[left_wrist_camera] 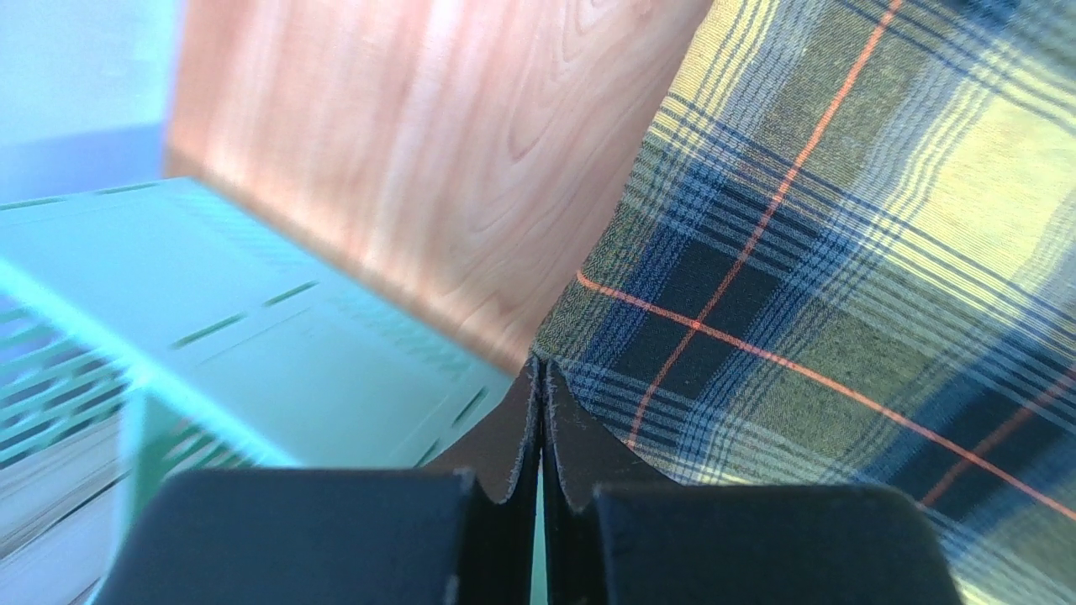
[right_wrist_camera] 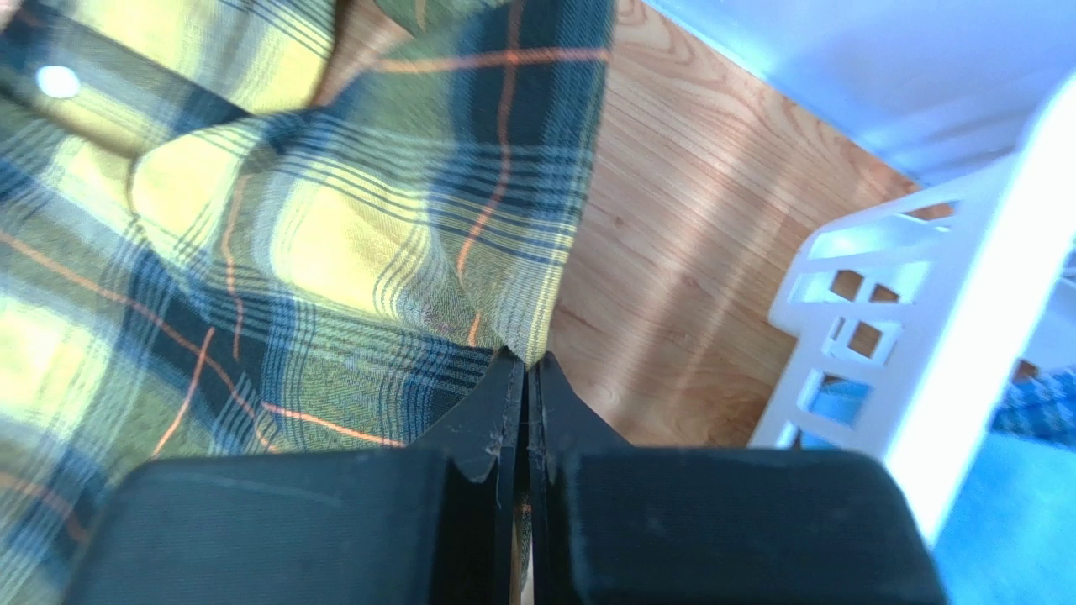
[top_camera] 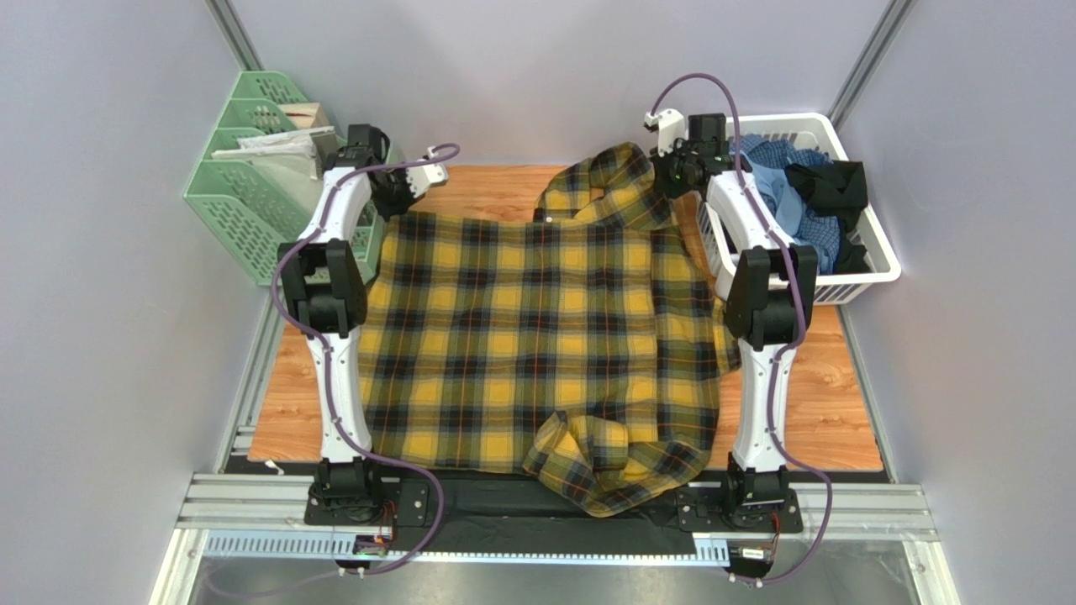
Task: Fold and stack the long sleeve shirts
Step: Fold the shirt
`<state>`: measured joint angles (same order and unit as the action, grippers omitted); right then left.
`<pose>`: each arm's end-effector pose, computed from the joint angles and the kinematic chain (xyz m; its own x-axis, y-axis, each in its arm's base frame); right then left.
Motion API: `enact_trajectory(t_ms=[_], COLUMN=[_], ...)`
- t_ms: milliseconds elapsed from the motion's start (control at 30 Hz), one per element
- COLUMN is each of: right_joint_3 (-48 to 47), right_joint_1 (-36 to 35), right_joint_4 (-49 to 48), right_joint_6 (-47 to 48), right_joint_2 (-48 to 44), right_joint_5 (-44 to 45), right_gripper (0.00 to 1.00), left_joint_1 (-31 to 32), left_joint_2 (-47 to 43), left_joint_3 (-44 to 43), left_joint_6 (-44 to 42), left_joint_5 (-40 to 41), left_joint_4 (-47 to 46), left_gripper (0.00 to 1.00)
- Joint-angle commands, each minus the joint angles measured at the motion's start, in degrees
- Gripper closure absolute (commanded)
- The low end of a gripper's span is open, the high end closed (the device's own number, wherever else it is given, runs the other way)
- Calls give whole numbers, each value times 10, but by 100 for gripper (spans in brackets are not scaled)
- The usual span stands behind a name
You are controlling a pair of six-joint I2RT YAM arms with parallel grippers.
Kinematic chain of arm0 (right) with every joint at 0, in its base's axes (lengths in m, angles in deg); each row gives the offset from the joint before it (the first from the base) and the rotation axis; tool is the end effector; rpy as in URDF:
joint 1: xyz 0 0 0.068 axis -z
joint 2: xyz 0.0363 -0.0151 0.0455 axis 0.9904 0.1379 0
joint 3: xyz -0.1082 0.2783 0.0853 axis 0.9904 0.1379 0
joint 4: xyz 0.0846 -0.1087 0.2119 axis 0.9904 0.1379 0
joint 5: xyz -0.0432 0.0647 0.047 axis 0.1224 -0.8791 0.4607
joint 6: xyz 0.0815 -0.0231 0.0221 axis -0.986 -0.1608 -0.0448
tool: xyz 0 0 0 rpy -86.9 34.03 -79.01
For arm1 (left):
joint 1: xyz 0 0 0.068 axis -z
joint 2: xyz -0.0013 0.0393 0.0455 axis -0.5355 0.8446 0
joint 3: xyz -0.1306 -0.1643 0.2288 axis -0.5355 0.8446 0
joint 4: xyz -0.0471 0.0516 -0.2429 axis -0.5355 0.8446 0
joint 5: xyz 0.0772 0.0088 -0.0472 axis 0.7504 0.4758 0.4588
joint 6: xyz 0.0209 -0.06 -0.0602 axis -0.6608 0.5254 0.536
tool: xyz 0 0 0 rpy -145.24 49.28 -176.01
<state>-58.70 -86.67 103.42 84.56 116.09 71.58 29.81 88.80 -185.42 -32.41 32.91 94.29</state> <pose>0.5718 0.0669 0.2485 -0.5240 -0.4203 -0.7408 -0.5173 0.8480 -0.1152 0.5605 -0.0014 0.2047 -0.2761 0.8284 -0.4874 0.8330 0.4592 0.3087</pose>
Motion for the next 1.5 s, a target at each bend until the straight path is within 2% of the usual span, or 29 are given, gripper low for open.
enact_trajectory(t_ms=[0,133,500,833,1000,1167,1467], right_joint_3=[21,52,215,363,445,519,543], right_joint_1=[8,16,30,30,27,23,6], right_joint_4=[-1,17,49,101,108,95,87], right_joint_6=[7,2,6,19,36,56,76], right_joint_2=[-61,-101,-251,-369,-420,-426,-337], right_joint_5=[-25,-45,-112,-148,-156,-136,-78], right_gripper=[100,100,100,100,100,100,100], left_joint_1=[-9,-16,-32,-41,-47,-48,-39], left_joint_2=[-87,-130,-288,-379,-406,-406,-335], left_joint_3=[35,85,275,435,485,554,565], left_joint_6=[-16,-34,-108,-178,-206,-218,-188], left_joint_5=[-34,-51,-78,-67,-54,-33,27], left_joint_4=[-15,-17,-31,-27,-24,-68,-79], left_gripper=[100,100,100,100,100,100,100])
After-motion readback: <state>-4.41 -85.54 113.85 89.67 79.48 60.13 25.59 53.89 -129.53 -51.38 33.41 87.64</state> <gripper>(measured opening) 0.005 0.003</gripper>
